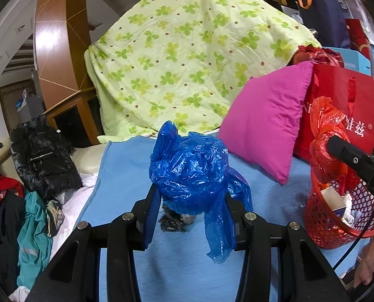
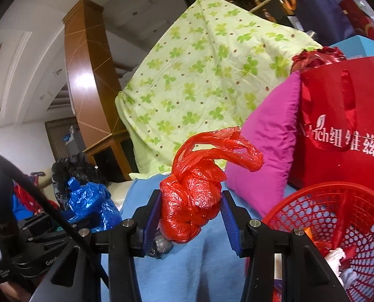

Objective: Collect trash
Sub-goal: 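Carry the blue bag with the left tool while the right tool carries the red bag, then lower the blue bag into the basket with left tool while right tool lowers red bag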

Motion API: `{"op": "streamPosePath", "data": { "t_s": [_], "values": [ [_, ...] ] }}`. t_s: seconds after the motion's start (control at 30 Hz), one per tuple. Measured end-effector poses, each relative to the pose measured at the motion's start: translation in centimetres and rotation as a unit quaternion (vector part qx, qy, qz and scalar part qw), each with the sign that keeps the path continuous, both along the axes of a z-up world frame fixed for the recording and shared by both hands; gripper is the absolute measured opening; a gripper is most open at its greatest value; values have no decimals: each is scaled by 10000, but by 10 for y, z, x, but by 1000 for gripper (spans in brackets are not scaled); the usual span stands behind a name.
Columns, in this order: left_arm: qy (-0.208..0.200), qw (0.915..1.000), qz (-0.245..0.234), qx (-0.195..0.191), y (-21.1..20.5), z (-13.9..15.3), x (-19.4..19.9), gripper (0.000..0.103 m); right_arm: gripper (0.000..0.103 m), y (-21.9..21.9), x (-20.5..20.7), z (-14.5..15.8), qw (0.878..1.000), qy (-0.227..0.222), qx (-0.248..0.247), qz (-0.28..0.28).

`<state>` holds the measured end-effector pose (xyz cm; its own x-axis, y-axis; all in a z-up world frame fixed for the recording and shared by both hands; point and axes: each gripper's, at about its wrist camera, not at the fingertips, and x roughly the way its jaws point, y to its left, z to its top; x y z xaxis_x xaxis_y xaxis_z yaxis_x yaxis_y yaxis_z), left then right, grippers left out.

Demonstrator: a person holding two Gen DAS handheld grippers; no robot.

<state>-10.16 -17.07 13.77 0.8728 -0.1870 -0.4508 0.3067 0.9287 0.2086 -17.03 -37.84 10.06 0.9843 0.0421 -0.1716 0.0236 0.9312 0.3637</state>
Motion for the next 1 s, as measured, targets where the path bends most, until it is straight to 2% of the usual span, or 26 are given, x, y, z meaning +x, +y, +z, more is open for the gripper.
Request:
{"op": "streamPosePath", "data": {
  "t_s": [0.53, 1.0],
  "values": [
    [-47, 9984, -556, 103, -45, 9, -8, 48, 50, -42, -26, -1, 9974, -135, 568, -427],
    [-22, 9938, -1099, 162, -87, 11, -18, 48, 50, -82, -58, -9, 9875, -290, 1203, -975]
  ]
}}
